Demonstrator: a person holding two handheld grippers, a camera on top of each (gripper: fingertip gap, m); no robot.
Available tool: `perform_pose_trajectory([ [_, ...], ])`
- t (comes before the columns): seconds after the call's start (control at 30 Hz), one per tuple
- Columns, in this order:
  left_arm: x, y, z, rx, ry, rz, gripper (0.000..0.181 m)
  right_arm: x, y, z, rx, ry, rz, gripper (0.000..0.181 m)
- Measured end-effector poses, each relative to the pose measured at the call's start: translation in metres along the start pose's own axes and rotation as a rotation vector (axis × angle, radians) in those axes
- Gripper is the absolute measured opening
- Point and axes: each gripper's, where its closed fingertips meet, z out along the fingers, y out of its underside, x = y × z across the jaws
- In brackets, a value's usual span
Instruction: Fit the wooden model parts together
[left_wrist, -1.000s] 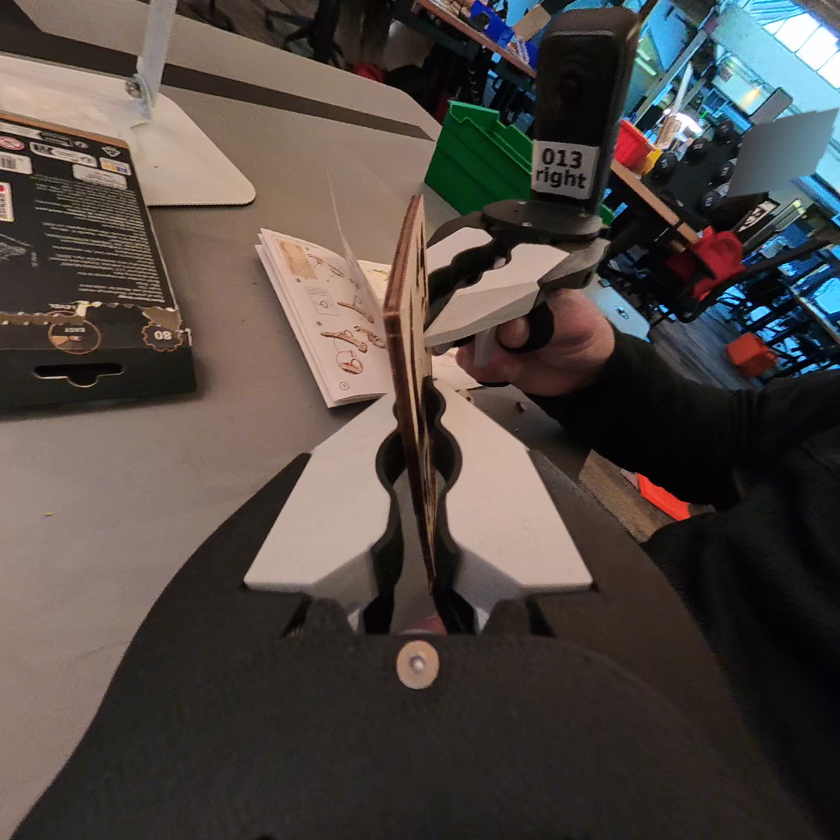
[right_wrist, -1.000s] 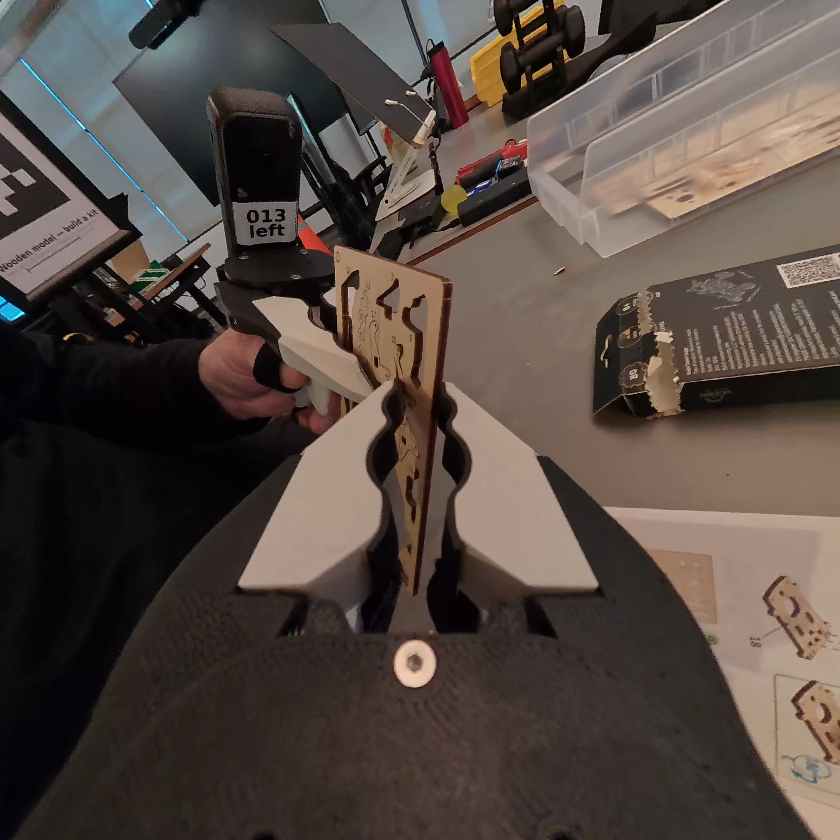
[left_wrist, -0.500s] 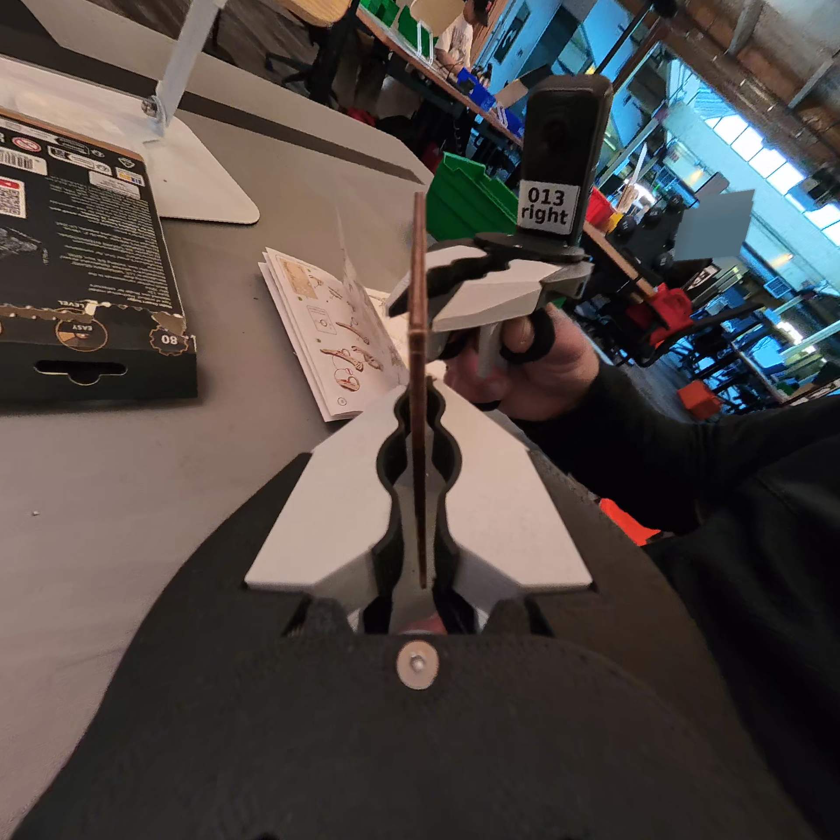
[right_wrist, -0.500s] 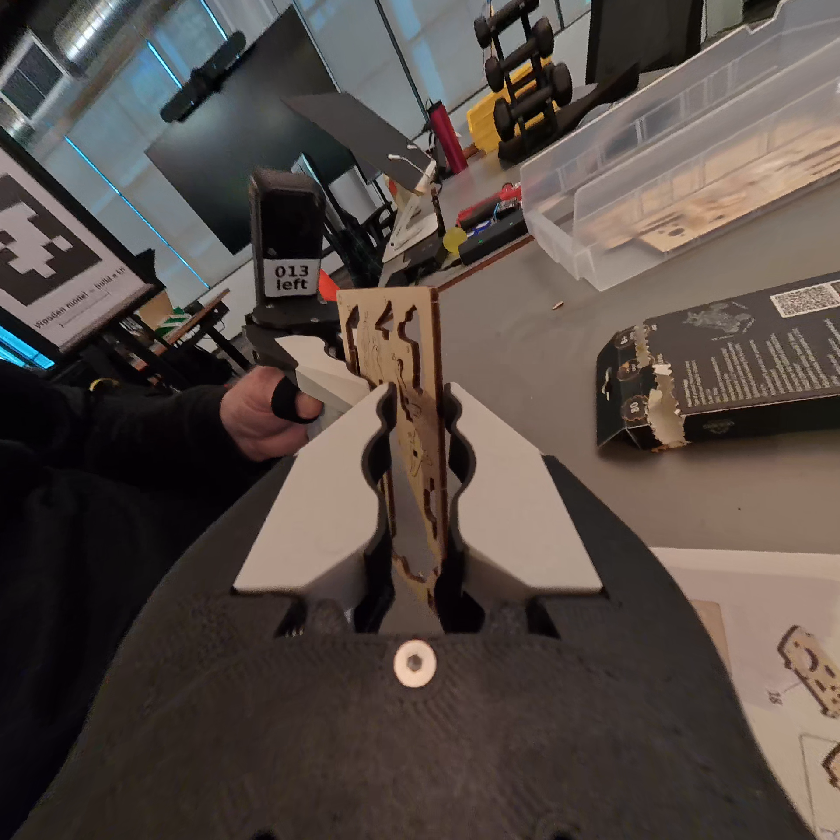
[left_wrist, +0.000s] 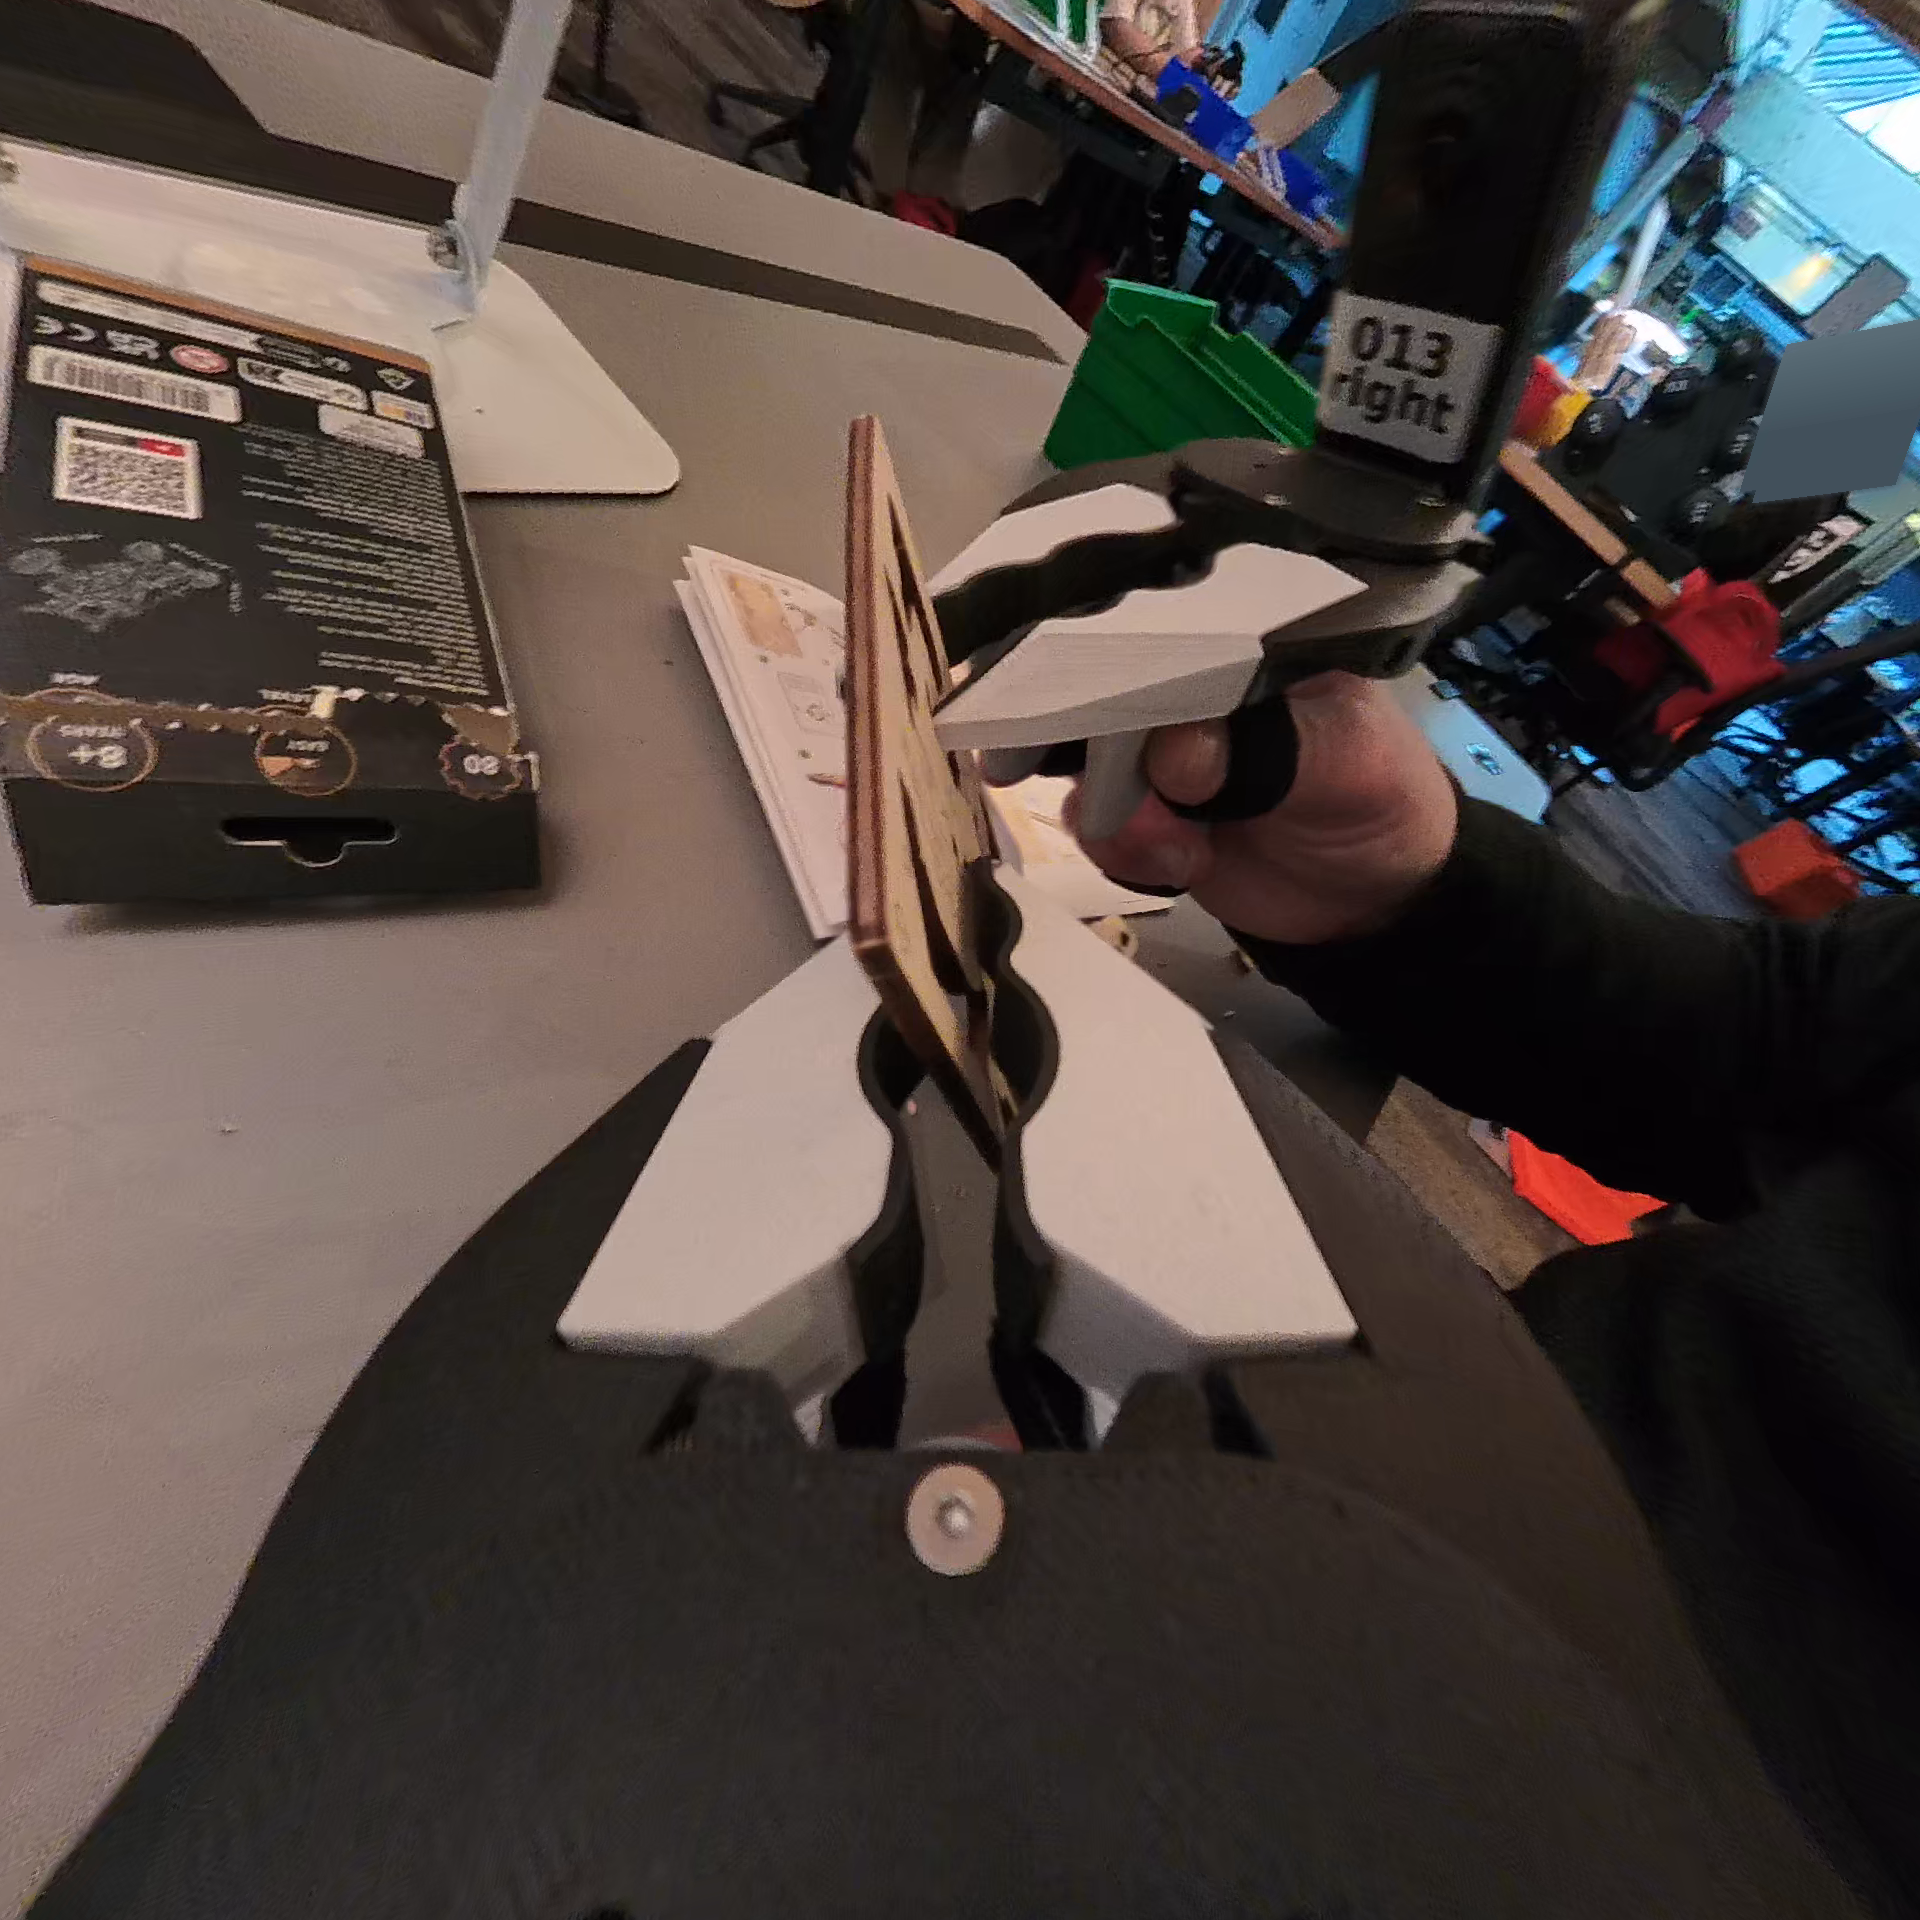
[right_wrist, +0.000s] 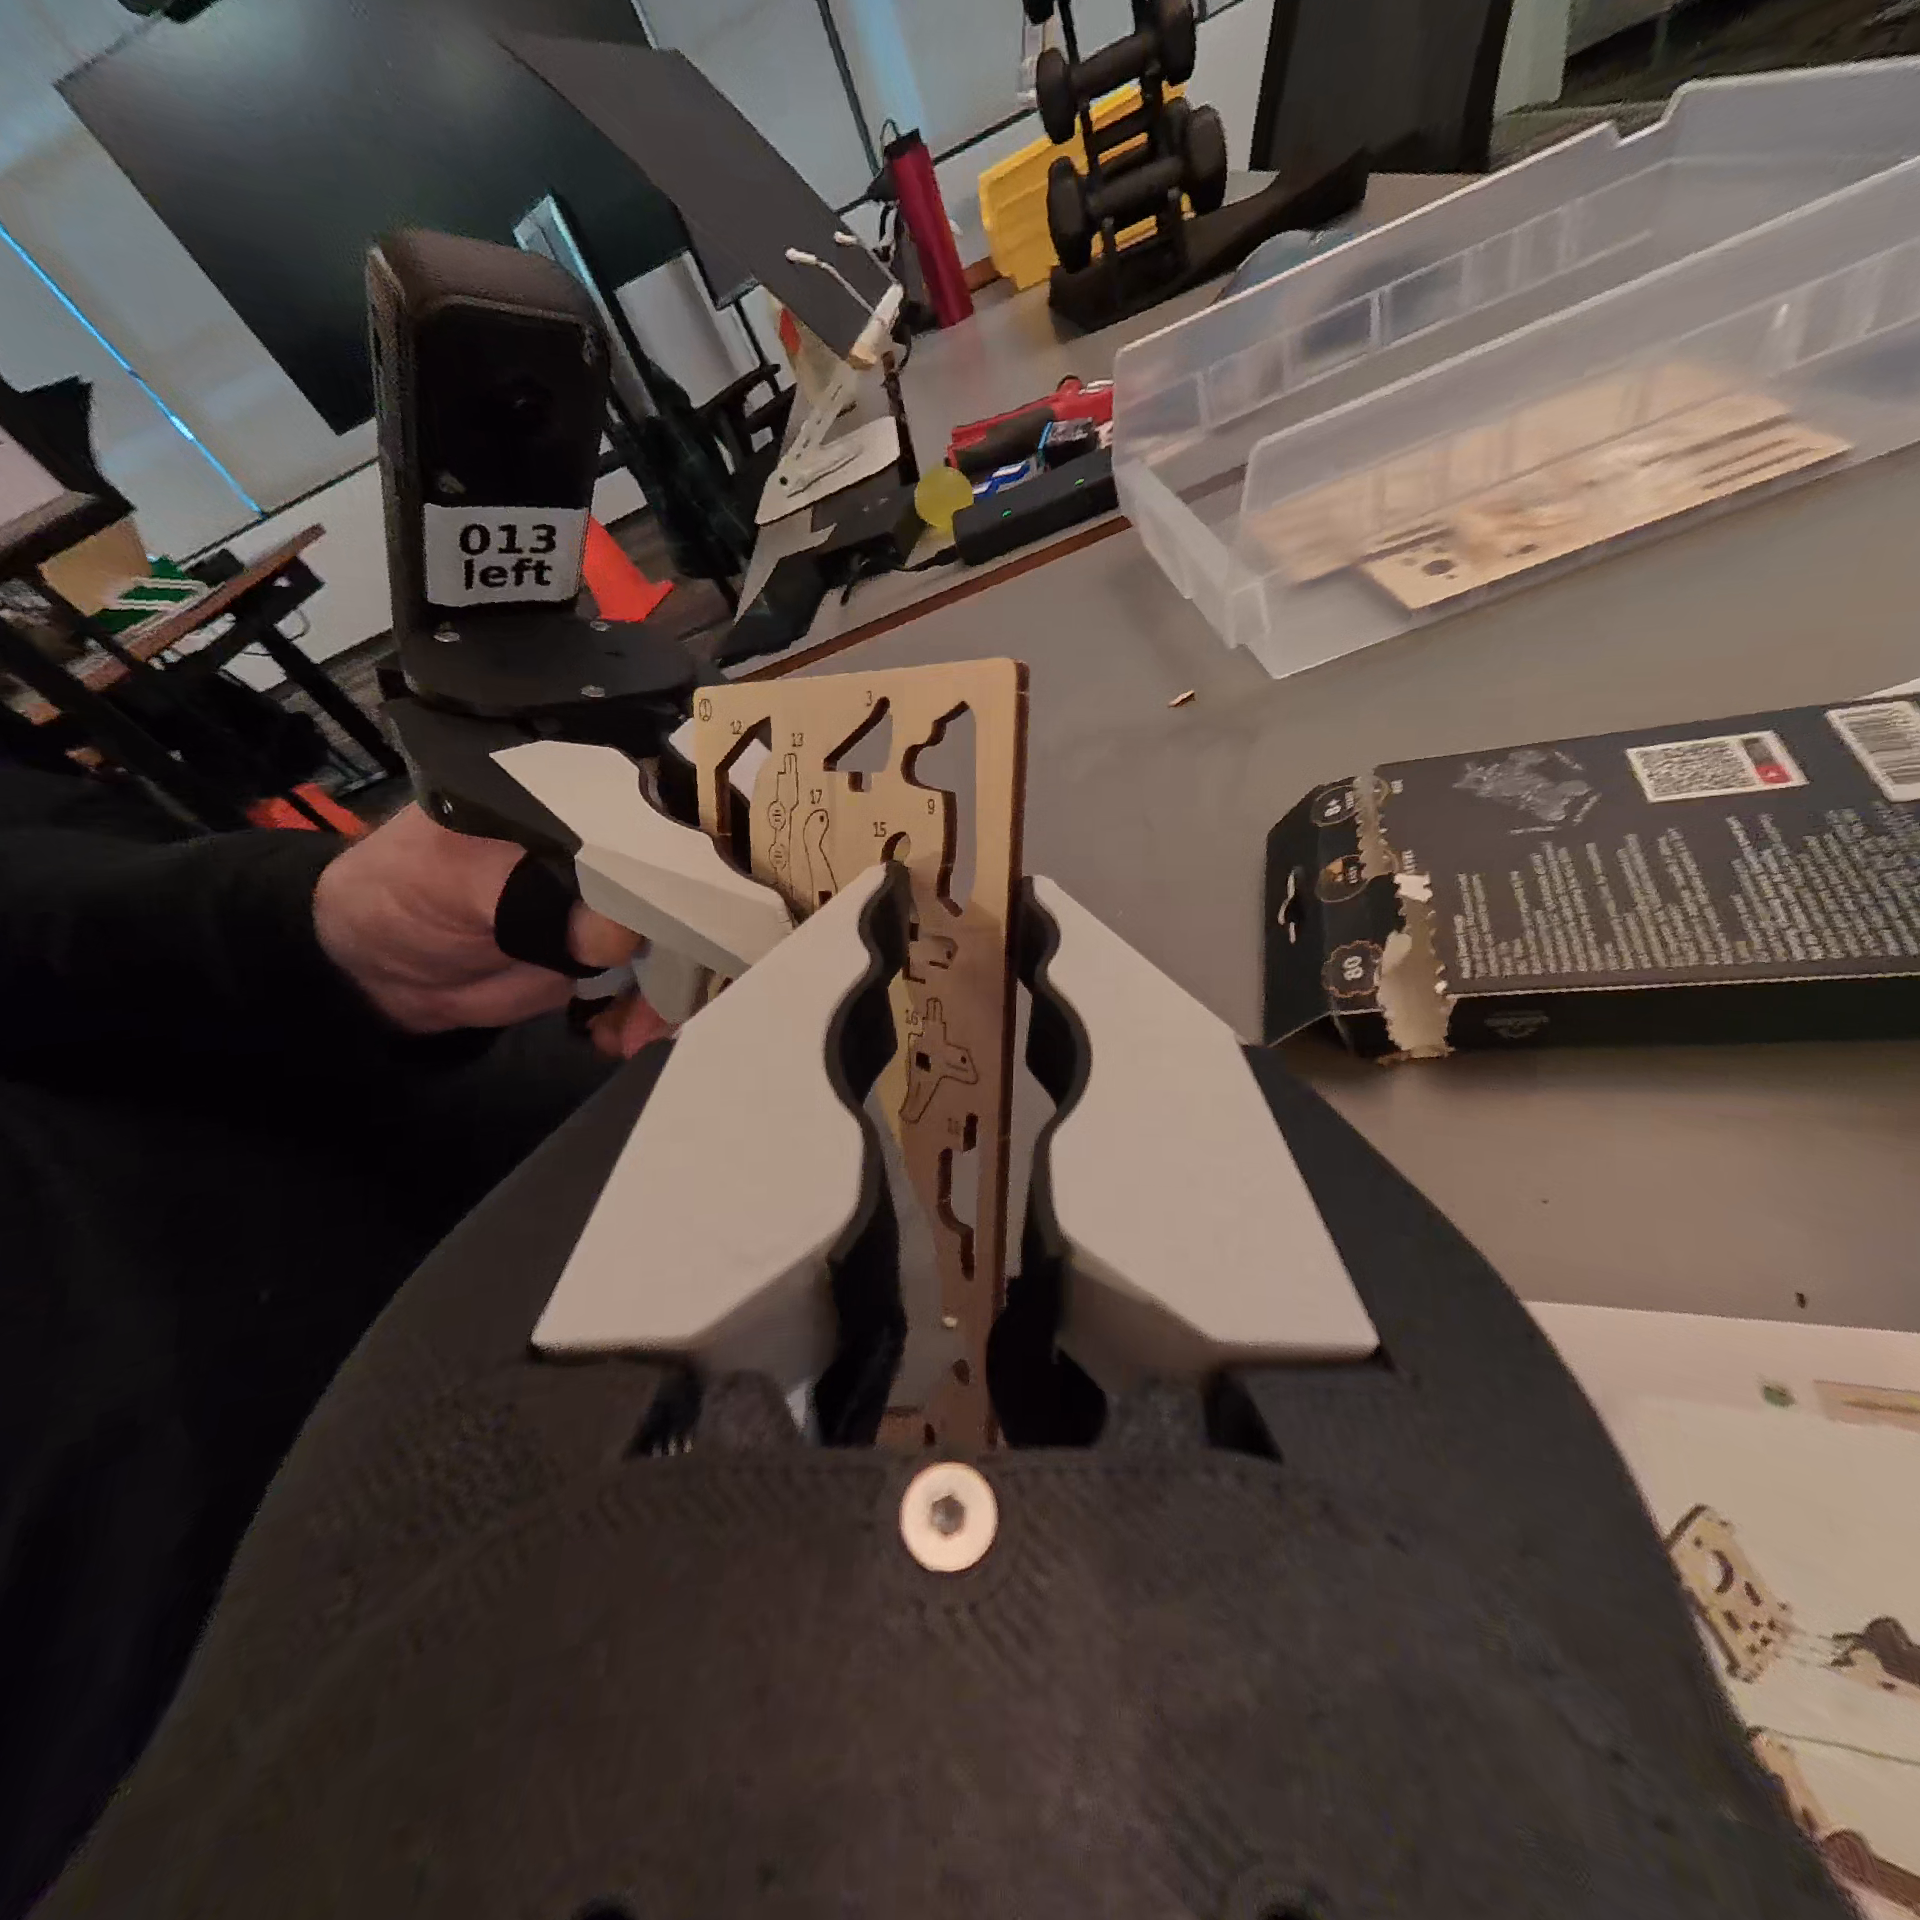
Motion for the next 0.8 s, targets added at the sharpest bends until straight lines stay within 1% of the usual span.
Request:
perform_pose_trajectory([
  [0.03, -0.004, 0.003, 0.0, -0.021, -0.036, 0.029, 0.004, 0.002, 0.001, 0.002, -0.01, 0.03, -0.033, 0.018],
  [0.07, -0.007, 0.004, 0.0, -0.031, -0.055, 0.045, 0.0, 0.003, 0.002, 0.004, -0.032, 0.06, -0.074, 0.018],
  [0.1, -0.006, 0.002, -0.001, -0.016, -0.044, 0.026, 0.0, 0.005, 0.003, 0.006, -0.042, 0.079, -0.093, 0.019],
  [0.17, -0.016, 0.004, -0.002, -0.018, -0.081, -0.007, 0.0, 0.01, 0.002, 0.01, -0.053, 0.13, -0.133, 0.021],
  [0.23, -0.018, -0.001, -0.005, 0.029, -0.033, -0.087, 0.001, 0.01, 0.0, 0.013, -0.066, 0.131, -0.165, 0.02],
  [0.27, -0.019, -0.005, -0.008, 0.052, -0.034, -0.084, 0.001, 0.011, 0.0, 0.012, -0.073, 0.12, -0.15, 0.018],
  [0.37, -0.018, -0.011, -0.014, 0.049, -0.008, -0.065, 0.001, 0.006, 0.006, 0.013, -0.108, 0.041, -0.102, 0.023],
  [0.47, -0.017, -0.01, -0.015, 0.035, 0.002, -0.053, 0.001, 0.005, 0.0, 0.013, -0.099, 0.036, -0.113, 0.019],
  [0.53, -0.015, -0.012, -0.018, 0.034, 0.026, -0.051, 0.001, 0.005, -0.01, 0.007, -0.06, 0.019, -0.099, 0.016],
  [0.57, -0.013, -0.012, -0.019, 0.029, 0.058, -0.045, 0.002, 0.001, -0.015, 0.005, -0.042, -0.031, -0.069, 0.014],
  [0.67, -0.003, -0.023, -0.029, 0.079, 0.183, -0.052, 0.001, -0.012, -0.025, -0.003, -0.015, -0.218, 0.052, 0.007],
  [0.7, -0.007, -0.025, -0.031, 0.086, 0.17, -0.053, 0.001, -0.013, -0.028, -0.006, 0.002, -0.253, 0.076, 0.006],
  [0.73, -0.006, -0.024, -0.033, 0.076, 0.187, -0.035, 0.002, -0.015, -0.027, -0.005, -0.01, -0.261, 0.073, 0.01],
  [0.77, -0.002, -0.023, -0.034, 0.059, 0.207, -0.009, 0.001, -0.017, -0.026, -0.003, -0.023, -0.253, 0.045, 0.019],
  [0.8, 0.0, -0.023, -0.033, 0.051, 0.204, 0.013, 0.001, -0.021, -0.027, -0.001, -0.022, -0.248, 0.009, 0.018],
])
